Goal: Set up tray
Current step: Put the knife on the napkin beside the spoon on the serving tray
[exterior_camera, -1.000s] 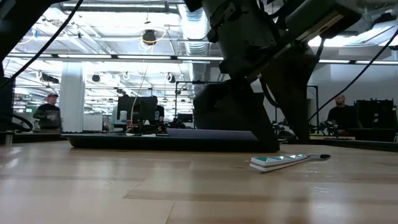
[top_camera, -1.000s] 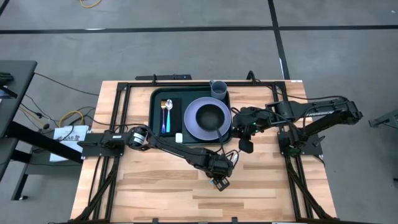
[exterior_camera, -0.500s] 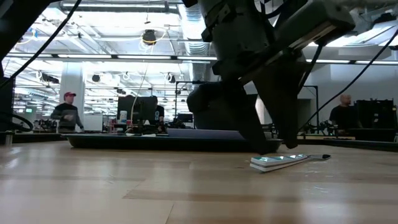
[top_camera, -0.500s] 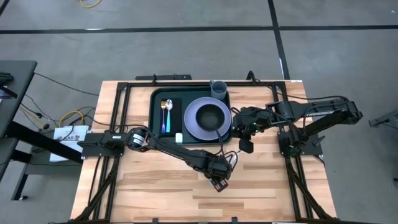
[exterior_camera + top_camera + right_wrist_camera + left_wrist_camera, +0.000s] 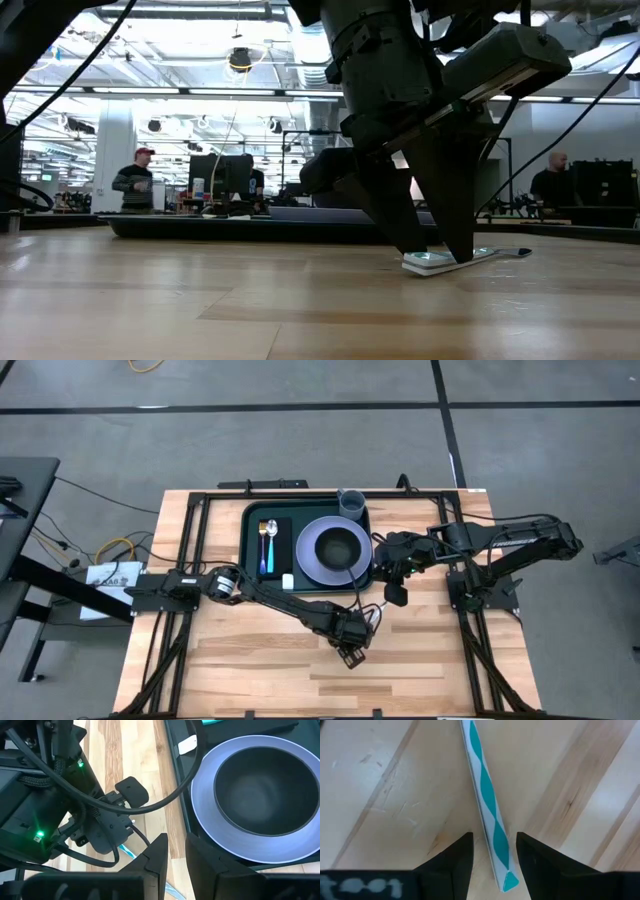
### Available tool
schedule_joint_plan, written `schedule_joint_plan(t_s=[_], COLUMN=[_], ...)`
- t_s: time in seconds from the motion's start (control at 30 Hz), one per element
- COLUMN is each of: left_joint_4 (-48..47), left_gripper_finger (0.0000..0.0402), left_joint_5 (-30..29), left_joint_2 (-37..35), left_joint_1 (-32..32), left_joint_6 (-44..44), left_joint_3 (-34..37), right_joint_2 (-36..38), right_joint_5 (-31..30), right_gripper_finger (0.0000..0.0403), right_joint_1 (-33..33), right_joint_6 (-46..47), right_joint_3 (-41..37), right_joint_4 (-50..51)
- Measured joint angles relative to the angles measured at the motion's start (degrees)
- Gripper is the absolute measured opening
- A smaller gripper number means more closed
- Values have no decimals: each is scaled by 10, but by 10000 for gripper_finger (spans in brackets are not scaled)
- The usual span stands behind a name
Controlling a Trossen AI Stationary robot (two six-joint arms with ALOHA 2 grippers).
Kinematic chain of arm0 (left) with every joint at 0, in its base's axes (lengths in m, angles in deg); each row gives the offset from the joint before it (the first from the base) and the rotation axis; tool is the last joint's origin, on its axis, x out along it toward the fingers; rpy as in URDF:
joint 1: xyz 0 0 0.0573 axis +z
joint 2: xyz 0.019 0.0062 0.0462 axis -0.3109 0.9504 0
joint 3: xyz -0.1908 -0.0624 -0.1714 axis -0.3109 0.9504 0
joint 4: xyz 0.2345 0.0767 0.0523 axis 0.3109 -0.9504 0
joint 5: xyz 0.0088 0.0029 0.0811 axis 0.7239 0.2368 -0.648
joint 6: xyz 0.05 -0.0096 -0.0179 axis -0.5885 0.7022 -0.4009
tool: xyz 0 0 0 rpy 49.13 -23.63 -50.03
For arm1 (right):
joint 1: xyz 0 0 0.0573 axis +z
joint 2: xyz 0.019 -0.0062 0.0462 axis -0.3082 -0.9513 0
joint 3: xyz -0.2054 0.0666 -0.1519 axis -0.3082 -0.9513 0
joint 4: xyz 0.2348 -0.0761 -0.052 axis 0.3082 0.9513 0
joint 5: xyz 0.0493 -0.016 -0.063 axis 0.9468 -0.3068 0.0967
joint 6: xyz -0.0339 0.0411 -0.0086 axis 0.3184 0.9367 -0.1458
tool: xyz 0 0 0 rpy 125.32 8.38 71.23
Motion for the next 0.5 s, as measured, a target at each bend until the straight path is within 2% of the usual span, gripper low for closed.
schedule_joint_plan(t_s=[0.27, 0.5], left_joint_4=[-1, -6], left_gripper_finger=[131, 48], left_joint_5=[1, 10], left_joint_2=[2, 3], left_joint_1=[1, 3], left_joint_6=[0, 0], left_joint_3=[1, 2], right_joint_2=[0, 0], right_joint_5=[0, 0], right_gripper_finger=[60, 60], right_joint_1=[0, 0], right_joint_6=[0, 0], right_joint_3=[0, 0], right_joint_4=[0, -2])
